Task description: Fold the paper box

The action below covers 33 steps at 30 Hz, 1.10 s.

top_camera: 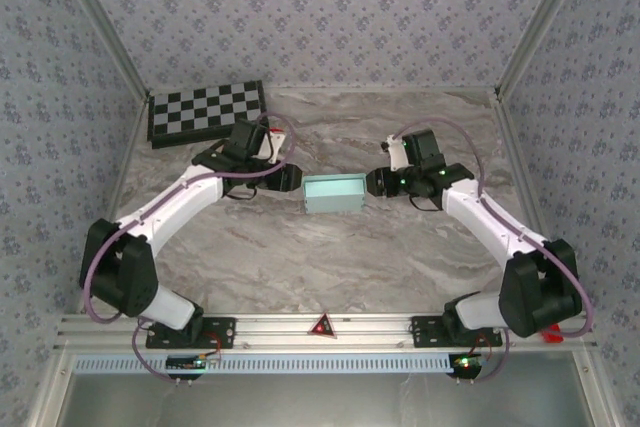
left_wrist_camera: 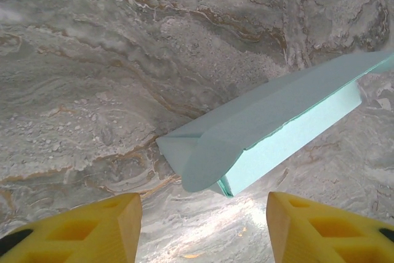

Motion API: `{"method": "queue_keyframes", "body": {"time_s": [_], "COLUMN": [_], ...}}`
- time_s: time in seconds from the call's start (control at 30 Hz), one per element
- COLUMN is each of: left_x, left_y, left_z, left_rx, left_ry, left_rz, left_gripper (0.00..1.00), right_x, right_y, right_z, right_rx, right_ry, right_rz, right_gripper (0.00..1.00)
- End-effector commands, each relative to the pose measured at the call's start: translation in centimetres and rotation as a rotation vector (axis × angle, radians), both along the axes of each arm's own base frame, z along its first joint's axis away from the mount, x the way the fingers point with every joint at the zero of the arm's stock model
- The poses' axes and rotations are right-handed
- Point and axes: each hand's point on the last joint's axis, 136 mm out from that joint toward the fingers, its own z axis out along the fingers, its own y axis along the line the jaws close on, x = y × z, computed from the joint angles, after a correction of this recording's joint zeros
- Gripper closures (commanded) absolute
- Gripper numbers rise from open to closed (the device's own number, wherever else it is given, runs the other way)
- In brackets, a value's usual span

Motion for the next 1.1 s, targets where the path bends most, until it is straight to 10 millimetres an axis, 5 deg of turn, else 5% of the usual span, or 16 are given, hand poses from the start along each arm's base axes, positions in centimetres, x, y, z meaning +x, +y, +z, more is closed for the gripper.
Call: {"method": "queue_keyframes", "body": {"time_s": [0.0,0.43,1.07], "left_x": [-0.1,0.1,0.3], "left_y": [-1.3,-2.4,-3.3], "left_z": [0.1,-1.3,-0.8], "left_rx": [-0.053,-0.053,-0.102], "left_ry": [0.022,0.080,0.087], "left_rz": [-0.034,-0.062,-0.067], "left_gripper": [0.46,0.54,0.67], "right_x": [0.6,1.5,1.6], "right_y": [0.8,1.0,1.9], "right_z": [0.8,-0.2,-0.7], "right_rx": [0.024,0.017,0.044], "right_ry": [-0.023,-0.007,0.023], "right_rz": [0.023,0.019,0.037], "right_gripper": [0.55,0.57,0.67]}}
